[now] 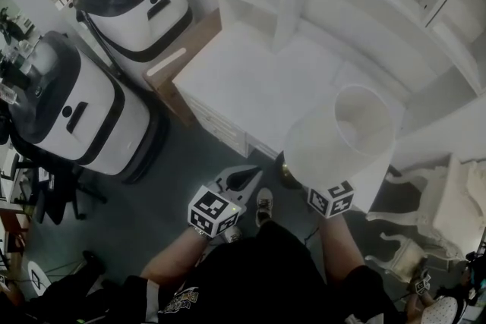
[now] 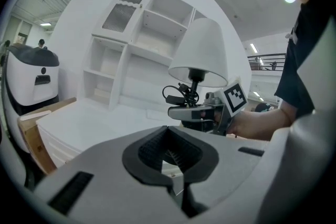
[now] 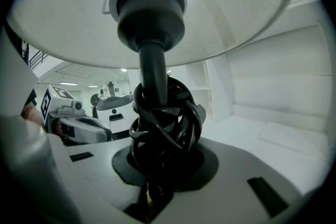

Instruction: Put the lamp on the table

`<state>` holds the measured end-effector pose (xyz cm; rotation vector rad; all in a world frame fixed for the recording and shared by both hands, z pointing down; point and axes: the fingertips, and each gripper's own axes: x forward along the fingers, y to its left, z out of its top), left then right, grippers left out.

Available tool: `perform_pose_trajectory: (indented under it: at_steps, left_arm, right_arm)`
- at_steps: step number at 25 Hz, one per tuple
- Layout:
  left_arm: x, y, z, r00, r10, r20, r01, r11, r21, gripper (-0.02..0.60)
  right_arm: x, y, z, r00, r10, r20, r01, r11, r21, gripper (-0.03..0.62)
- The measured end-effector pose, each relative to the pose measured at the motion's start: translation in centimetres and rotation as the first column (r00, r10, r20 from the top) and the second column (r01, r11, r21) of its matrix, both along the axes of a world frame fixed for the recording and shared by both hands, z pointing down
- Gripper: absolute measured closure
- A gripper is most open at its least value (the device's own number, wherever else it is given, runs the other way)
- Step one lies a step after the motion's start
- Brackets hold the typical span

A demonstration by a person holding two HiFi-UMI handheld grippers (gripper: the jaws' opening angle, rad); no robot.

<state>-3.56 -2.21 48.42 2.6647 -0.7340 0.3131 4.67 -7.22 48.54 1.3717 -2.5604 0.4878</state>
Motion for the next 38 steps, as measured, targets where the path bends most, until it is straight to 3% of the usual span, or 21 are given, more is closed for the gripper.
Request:
perform_pose_trajectory:
  at_steps: [38]
  left_arm:
    - [7.5,-11.3,1.3,1.000,-0.020,0.019,0.019,0.999,0.035,0.575]
  right_arm:
    - [6.8,-13.3,2.5,0.996,-0.084,0.007,0.084,0.996,-0.019,0.513]
